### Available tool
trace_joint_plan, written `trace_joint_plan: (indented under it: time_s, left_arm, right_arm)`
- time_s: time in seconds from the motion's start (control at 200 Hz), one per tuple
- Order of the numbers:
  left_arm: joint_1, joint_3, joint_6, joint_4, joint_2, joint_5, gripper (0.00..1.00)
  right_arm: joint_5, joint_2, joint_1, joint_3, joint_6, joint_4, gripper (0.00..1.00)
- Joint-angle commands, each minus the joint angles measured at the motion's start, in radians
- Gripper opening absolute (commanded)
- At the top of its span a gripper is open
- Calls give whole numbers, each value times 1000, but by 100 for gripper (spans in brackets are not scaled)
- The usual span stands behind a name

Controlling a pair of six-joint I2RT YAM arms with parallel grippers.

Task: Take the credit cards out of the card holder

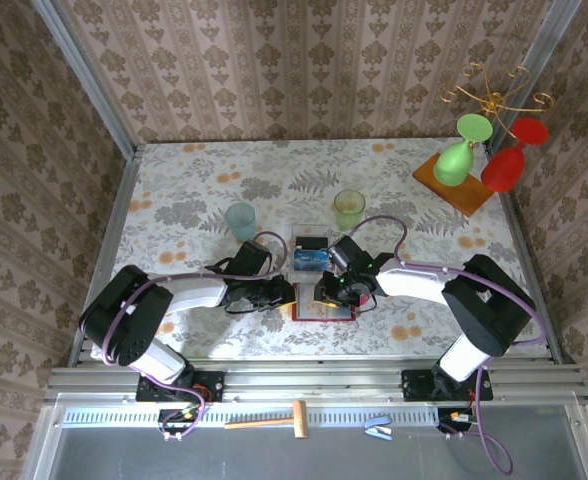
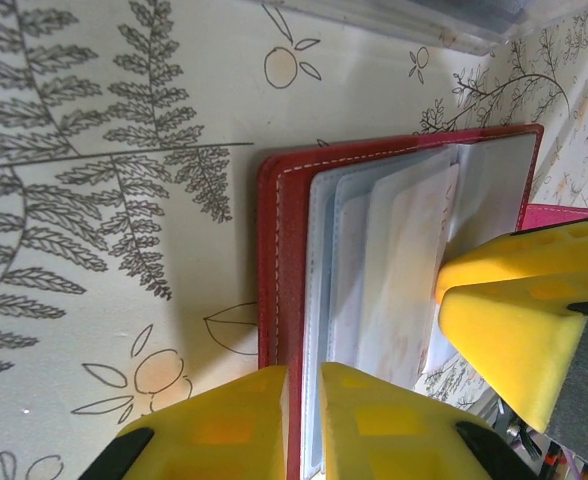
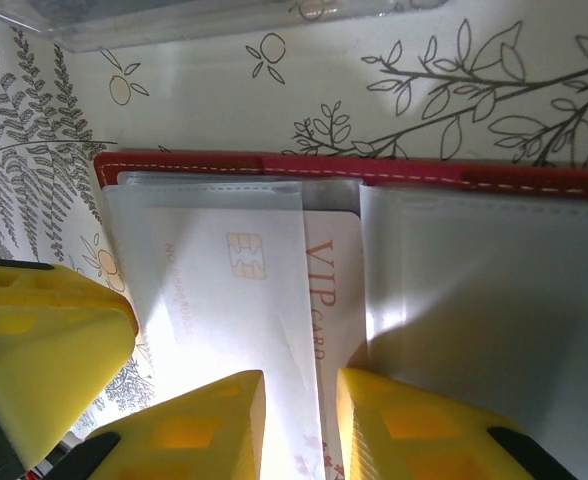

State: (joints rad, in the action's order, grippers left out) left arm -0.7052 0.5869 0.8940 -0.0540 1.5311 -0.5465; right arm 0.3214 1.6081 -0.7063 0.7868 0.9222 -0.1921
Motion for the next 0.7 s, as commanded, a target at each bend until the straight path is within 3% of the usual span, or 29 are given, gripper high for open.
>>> trace_joint_plan:
  time_s: [0.0,0.315,0.695]
  left_arm:
    - [5,21,-6,25,-33,-6,17]
    - [-33,83,4,-3,24,-35,16]
    - [-36,41,13,-51,77,-39,15]
  right_arm:
    - [-13,-37,-5,23,-3,-23,28]
    - [-10,-56,-5,15,3,-25,28]
    - [6,-27,-5,8,5,-12,29]
